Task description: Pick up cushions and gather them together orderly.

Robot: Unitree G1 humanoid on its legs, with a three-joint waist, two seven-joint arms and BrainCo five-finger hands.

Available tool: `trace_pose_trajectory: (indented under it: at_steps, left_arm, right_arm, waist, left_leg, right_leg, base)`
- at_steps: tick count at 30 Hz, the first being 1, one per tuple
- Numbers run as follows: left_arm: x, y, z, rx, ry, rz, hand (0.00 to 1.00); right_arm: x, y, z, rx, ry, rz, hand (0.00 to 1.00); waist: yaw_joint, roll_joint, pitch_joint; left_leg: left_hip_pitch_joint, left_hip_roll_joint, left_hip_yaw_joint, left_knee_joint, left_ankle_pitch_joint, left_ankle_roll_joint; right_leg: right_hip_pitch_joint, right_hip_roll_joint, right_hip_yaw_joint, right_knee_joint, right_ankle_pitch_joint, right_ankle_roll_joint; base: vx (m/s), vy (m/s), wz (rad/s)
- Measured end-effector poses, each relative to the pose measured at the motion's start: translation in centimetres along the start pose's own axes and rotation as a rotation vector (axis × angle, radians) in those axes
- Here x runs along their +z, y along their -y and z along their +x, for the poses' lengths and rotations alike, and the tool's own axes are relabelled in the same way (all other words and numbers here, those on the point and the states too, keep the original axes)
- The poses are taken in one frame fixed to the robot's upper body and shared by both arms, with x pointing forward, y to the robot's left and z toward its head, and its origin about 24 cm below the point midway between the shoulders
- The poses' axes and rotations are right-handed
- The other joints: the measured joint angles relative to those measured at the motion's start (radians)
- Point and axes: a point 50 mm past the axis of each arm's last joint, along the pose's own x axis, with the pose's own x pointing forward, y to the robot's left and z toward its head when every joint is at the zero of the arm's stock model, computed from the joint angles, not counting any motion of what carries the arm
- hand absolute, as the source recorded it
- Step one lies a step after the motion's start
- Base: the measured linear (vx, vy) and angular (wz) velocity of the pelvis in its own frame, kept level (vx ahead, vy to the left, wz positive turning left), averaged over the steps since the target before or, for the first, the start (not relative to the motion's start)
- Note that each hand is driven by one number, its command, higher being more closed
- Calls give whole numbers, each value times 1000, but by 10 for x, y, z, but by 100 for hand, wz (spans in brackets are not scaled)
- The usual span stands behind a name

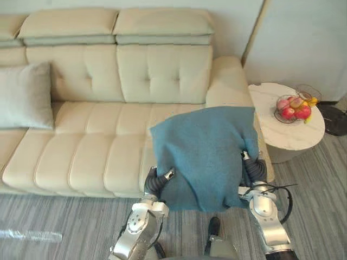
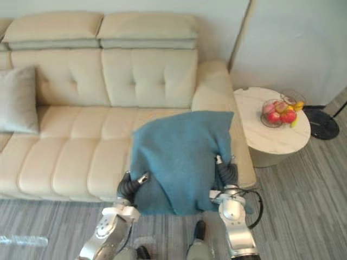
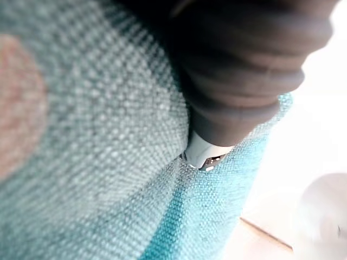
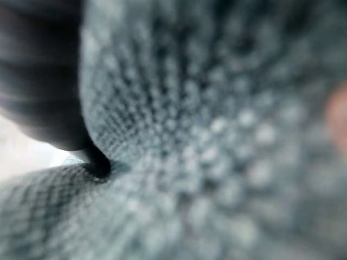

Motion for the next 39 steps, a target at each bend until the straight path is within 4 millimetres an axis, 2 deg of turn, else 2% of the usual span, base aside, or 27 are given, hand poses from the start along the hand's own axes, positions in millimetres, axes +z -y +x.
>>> trace_pose_trajectory:
  at_steps: [1, 3, 5, 7, 8, 9, 10, 11, 12, 13, 14, 15, 16, 17, 18, 19, 20, 21, 23, 24, 26, 27, 28, 30, 31, 34, 39]
  left_arm:
    - [0, 0, 0, 0, -1, 3, 100]
    - [0, -1, 0, 0, -4, 9, 100]
    - [-1, -1, 0, -1, -8, 13, 100]
    - [-2, 1, 0, -13, -16, 26, 100]
    - [-2, 3, 0, -21, -17, 32, 100]
    - [0, 5, 2, -32, -12, 36, 100]
    - [2, 8, 5, -57, 0, 57, 100]
    - [3, 10, 6, -68, 4, 61, 100]
    - [4, 15, 8, -98, 9, 69, 100]
    - [-1, 31, 9, -139, -1, 39, 100]
    - [-1, 37, 9, -163, 1, 38, 100]
    - [-1, 39, 9, -169, 1, 35, 100]
    - [-2, 41, 9, -178, 2, 28, 100]
    - [-2, 42, 9, -181, 1, 26, 100]
    - [-2, 42, 7, -181, 2, 19, 100]
    - [1, 43, 3, -180, 19, -2, 100]
    - [4, 44, 2, -183, 33, -12, 100]
    - [9, 47, 1, -188, 60, -32, 100]
    - [17, 50, 1, -204, 107, -56, 100]
    - [17, 51, 1, -206, 109, -59, 100]
    - [14, 50, -1, -198, 94, -61, 100]
    - [9, 45, -4, -180, 70, -57, 100]
    - [1, 40, -4, -165, 31, -33, 100]
    - [-3, 35, -5, -152, 12, -18, 100]
    - [-6, 32, -5, -144, -5, -10, 100]
    - [-9, 28, -5, -132, -25, 2, 100]
    - [-5, 25, -3, -122, -4, 9, 100]
  right_arm:
    - [-5, -1, -2, 0, -25, 0, 100]
    - [-11, -2, -6, -1, -53, 3, 100]
    - [-13, -1, -6, -1, -63, 0, 100]
    - [-19, 2, -8, -10, -85, -9, 100]
    - [-20, 4, -9, -14, -94, -12, 100]
    - [-22, 7, -10, -19, -102, -15, 100]
    - [-27, 11, -18, -29, -128, -19, 100]
    - [-28, 13, -20, -35, -134, -20, 100]
    - [-30, 18, -26, -57, -148, -16, 100]
    - [-34, 34, -31, -95, -166, -45, 100]
    - [-35, 38, -34, -109, -179, -38, 100]
    - [-35, 40, -36, -115, -184, -36, 100]
    - [-33, 44, -45, -127, -193, -36, 100]
    - [-30, 46, -49, -131, -188, -35, 100]
    - [-22, 48, -54, -136, -165, -26, 100]
    - [-8, 51, -56, -144, -112, -13, 100]
    - [-2, 51, -54, -147, -83, -6, 100]
    - [7, 52, -52, -154, -41, 3, 100]
    - [13, 52, -47, -163, 2, 13, 100]
    - [11, 52, -45, -165, -1, 13, 100]
    - [5, 52, -42, -159, -21, 2, 100]
    - [-5, 50, -39, -143, -57, -13, 100]
    - [-19, 44, -41, -140, -124, 2, 100]
    - [-28, 38, -43, -132, -170, 16, 100]
    - [-33, 37, -43, -124, -187, 13, 100]
    - [-35, 35, -37, -108, -192, 4, 100]
    - [-29, 27, -18, -65, -148, -9, 100]
  waist:
    - [-6, 4, 2]
    - [-10, 1, 1]
    - [-13, 1, 1]
    - [-37, -8, 4]
    - [-43, -7, 7]
    - [-54, -1, 23]
    - [-73, 6, 22]
    - [-79, 0, 21]
    - [-98, -20, 16]
    - [-111, 29, 13]
    - [-111, 41, 13]
    - [-112, 47, 15]
    - [-110, 52, 16]
    - [-100, 52, 16]
    - [-81, 46, 18]
    - [-59, 37, 13]
    - [-54, 37, 12]
    - [-41, 34, 7]
    - [-19, 17, 3]
    - [-17, 17, 0]
    - [-12, 38, -13]
    - [-6, 50, -32]
    - [-15, 18, -50]
    - [-15, -22, -54]
    - [-17, -28, -54]
    - [-24, -21, -55]
    - [-22, 6, -69]
  left_leg:
    - [7, -5, -14, -6, -5, 5]
    - [23, -11, -22, -24, -4, 3]
    - [33, -15, -23, -41, -1, 0]
    - [80, -47, -28, -143, 35, -5]
    - [99, -51, -32, -169, 45, -3]
    - [138, -58, -47, -214, 60, -6]
    - [168, -51, -75, -259, 72, -20]
    - [173, -58, -85, -266, 73, -23]
    - [179, -81, -109, -258, 64, -23]
    - [182, -59, -150, -230, 46, -32]
    - [180, -49, -154, -193, 47, -33]
    - [176, -40, -154, -159, 48, -33]
    - [149, -2, -135, -12, 60, -34]
    - [131, 23, -117, 92, 84, -36]
    - [92, 65, -94, 249, 140, -37]
    - [45, 114, -46, 381, 145, -25]
    - [28, 134, -25, 409, 135, -11]
    - [-5, 159, 5, 408, 114, 20]
    - [-30, 159, 34, 244, 97, 44]
    - [-20, 125, -15, 54, 113, 37]
    - [6, 90, -131, -138, 193, 24]
    - [21, 82, -180, -190, 221, -114]
    - [29, 34, -162, -205, 215, -96]
    - [37, 0, -130, -215, 222, -82]
    - [41, -15, -130, -219, 222, -77]
    - [60, -32, -123, -260, 228, -68]
    - [100, -2, -93, -351, 250, -90]
  right_leg:
    - [-25, 21, 77, 65, -40, -17]
    - [-29, 46, 142, 97, -73, -10]
    - [-29, 52, 156, 94, -77, -2]
    - [-32, 43, 169, 117, -76, -5]
    - [-42, 42, 173, 150, -81, -12]
    - [-103, 54, 181, 262, -125, -31]
    - [-111, 124, 216, 210, -172, -7]
    - [-112, 137, 232, 186, -168, -12]
    - [-113, 159, 281, 162, -135, -27]
    - [-94, 162, 244, 214, -170, -14]
    - [-82, 156, 222, 238, -193, -13]
    - [-65, 155, 209, 241, -201, -15]
    - [-6, 156, 179, 239, -219, -24]
    - [30, 158, 173, 238, -228, -33]
    - [81, 155, 172, 227, -236, -44]
    - [126, 144, 179, 204, -248, -51]
    - [141, 138, 183, 189, -251, -51]
    - [149, 124, 191, 170, -252, -50]
    - [147, 83, 215, 156, -259, -36]
    - [146, 69, 235, 156, -271, -4]
    - [130, 80, 263, 160, -287, 40]
    - [116, 90, 298, 159, -299, 75]
    - [121, 50, 327, 126, -279, 90]
    - [125, 10, 353, 83, -259, 115]
    - [132, 4, 356, 62, -244, 118]
    - [130, 9, 373, 32, -220, 114]
    - [90, 60, 448, -17, -157, 78]
  base:
    - [55, 88, 22]
    - [116, 38, 10]
    - [138, -8, -7]
    - [153, -21, 8]
    - [178, -35, 12]
    - [187, -63, 33]
    - [194, -90, 43]
    - [220, -133, 76]
    - [362, -157, 85]
    - [387, -136, 87]
    - [338, -92, 62]
    - [257, -102, 47]
    - [248, -128, 36]
    - [303, -154, 24]
    - [280, -98, -13]
    - [313, -57, -24]
    - [264, 25, -35]
    - [190, 60, -30]
    - [128, 152, -36]
    - [124, 302, -36]
    - [90, 357, -48]
    - [135, 361, -53]
    - [149, 335, -45]
    - [157, 195, -19]
    - [155, 189, -26]
    - [78, 82, -22]
    - [28, -48, -61]
